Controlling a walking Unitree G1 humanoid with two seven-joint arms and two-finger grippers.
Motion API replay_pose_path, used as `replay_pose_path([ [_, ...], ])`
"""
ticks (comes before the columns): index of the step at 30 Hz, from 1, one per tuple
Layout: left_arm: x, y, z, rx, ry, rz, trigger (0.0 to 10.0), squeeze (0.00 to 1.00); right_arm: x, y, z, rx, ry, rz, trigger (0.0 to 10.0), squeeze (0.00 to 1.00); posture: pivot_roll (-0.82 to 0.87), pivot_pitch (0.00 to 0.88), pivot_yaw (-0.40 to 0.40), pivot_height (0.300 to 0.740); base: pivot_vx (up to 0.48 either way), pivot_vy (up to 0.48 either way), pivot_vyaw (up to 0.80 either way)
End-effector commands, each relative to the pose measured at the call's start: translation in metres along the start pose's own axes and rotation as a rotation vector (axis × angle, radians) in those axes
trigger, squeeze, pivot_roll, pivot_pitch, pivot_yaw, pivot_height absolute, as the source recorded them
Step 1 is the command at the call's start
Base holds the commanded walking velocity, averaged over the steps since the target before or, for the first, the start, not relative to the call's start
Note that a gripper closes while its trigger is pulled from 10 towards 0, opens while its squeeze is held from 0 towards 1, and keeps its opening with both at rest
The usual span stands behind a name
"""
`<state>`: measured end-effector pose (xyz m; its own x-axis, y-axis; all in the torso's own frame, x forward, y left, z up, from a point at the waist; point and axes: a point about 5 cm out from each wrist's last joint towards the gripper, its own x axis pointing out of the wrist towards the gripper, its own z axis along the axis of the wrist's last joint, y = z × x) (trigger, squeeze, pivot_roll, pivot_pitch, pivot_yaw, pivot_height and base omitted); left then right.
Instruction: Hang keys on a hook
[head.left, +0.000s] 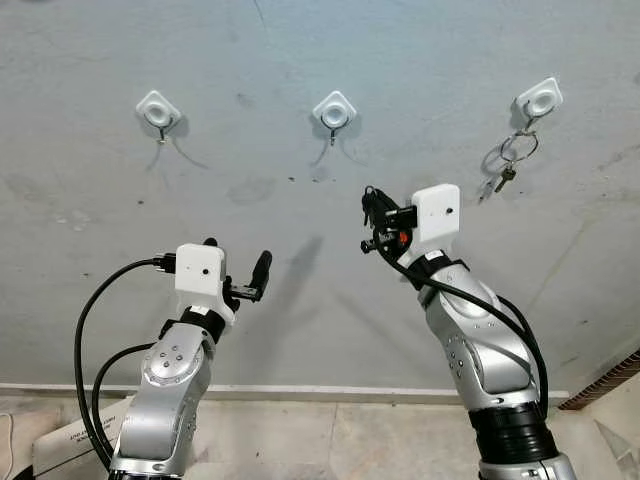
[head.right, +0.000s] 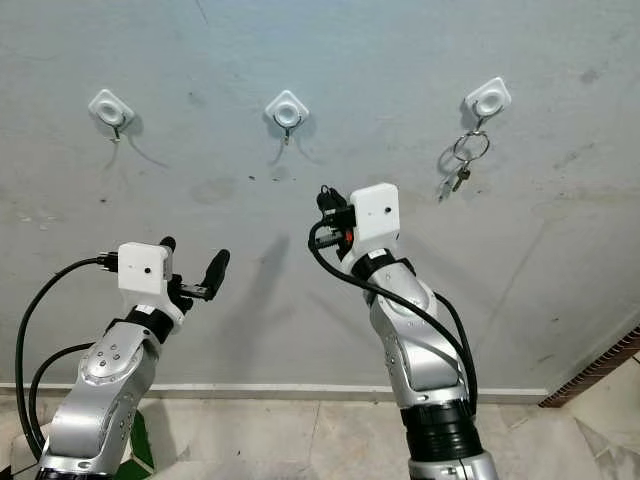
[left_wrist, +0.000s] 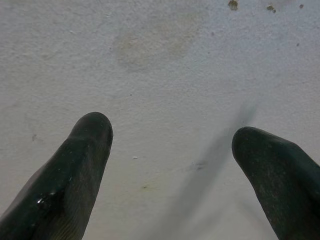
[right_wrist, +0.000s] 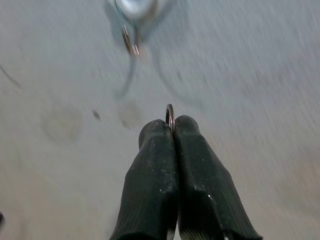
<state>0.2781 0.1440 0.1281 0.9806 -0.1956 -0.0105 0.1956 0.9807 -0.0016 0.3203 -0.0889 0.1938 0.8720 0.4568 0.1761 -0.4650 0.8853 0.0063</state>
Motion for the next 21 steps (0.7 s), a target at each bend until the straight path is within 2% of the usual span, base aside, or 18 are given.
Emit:
replay_pose_path([
  [1, 0.000, 0.001, 0.003, 0.016, -0.009, -0.004, 10.0, 0.00, 0.007, 0.011, 0.018, -0.001, -0.066, 0.066, 10.0, 0.00, 0.05, 0.064, 0.077, 0.740, 0.000, 0.000, 0.00],
  [3, 0.000, 0.001, 0.003, 0.016, -0.009, -0.004, 10.0, 0.00, 0.009, 0.014, 0.021, -0.012, -0.076, 0.084, 10.0, 0.00, 0.05, 0.064, 0.077, 0.740, 0.000, 0.000, 0.00],
  [5, 0.000, 0.000, 0.003, 0.016, -0.009, -0.005, 10.0, 0.00, 0.011, 0.022, 0.027, -0.069, -0.093, 0.145, 10.0, 0.00, 0.05, 0.065, 0.077, 0.740, 0.000, 0.000, 0.00],
  [11, 0.000, 0.000, 0.002, 0.014, -0.007, -0.001, 10.0, 0.00, 0.012, 0.036, 0.037, -0.049, -0.119, 0.225, 10.0, 0.00, 0.05, 0.066, 0.074, 0.740, 0.000, 0.000, 0.00],
  [21, 0.001, -0.001, 0.002, 0.011, -0.006, -0.002, 10.0, 0.00, 0.013, 0.038, 0.045, -0.037, -0.143, 0.233, 10.0, 0.00, 0.05, 0.069, 0.074, 0.740, 0.000, 0.000, 0.00],
])
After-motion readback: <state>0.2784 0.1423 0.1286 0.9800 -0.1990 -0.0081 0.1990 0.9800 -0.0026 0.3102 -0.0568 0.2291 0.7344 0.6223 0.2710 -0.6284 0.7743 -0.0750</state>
